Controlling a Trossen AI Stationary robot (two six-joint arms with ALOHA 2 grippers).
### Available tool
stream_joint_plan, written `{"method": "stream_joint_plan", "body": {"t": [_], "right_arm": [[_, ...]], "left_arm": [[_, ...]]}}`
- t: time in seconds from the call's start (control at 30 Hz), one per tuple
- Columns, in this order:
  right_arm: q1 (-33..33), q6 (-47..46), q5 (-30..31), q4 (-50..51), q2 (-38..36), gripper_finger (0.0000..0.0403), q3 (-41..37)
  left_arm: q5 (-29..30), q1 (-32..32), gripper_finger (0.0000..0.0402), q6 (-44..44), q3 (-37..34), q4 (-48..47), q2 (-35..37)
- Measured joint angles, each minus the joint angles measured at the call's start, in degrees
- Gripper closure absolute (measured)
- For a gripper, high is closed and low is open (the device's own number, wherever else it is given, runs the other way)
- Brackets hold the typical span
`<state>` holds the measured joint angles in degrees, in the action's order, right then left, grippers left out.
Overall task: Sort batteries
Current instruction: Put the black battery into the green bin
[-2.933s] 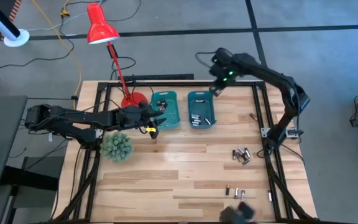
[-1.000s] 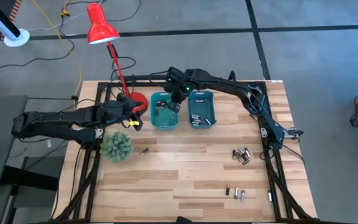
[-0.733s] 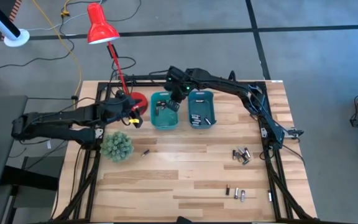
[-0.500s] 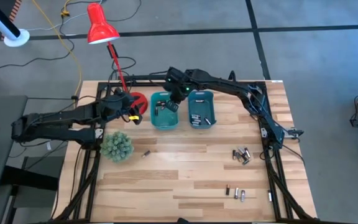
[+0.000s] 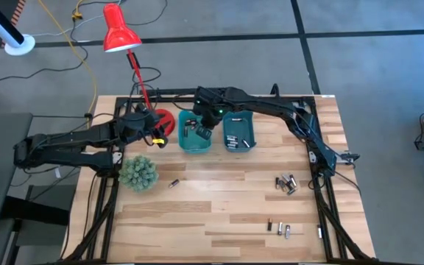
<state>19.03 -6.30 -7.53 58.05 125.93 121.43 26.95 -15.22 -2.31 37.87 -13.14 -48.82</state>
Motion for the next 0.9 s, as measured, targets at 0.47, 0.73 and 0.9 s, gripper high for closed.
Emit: {"method": "stream_joint_plan", "body": {"t": [0.47, 0.73, 0.9], "right_arm": [[-2.4, -1.0, 5.1, -7.9, -23.8, 0.0400, -23.9], [-8.3, -14.5, 12.4, -22.4, -50.0, 0.0400, -56.1], [-15.0, -24.0, 17.0, -23.2, -63.5, 0.0400, -68.0]], "left_arm": [[2.2, 11.9, 0.0251, 8.0, 2.4, -7.7, 0.0], [5.0, 19.1, 0.0257, 22.6, 6.5, -16.0, -1.2], [4.7, 23.2, 0.0273, 27.5, 9.6, -18.6, -7.9]]}}
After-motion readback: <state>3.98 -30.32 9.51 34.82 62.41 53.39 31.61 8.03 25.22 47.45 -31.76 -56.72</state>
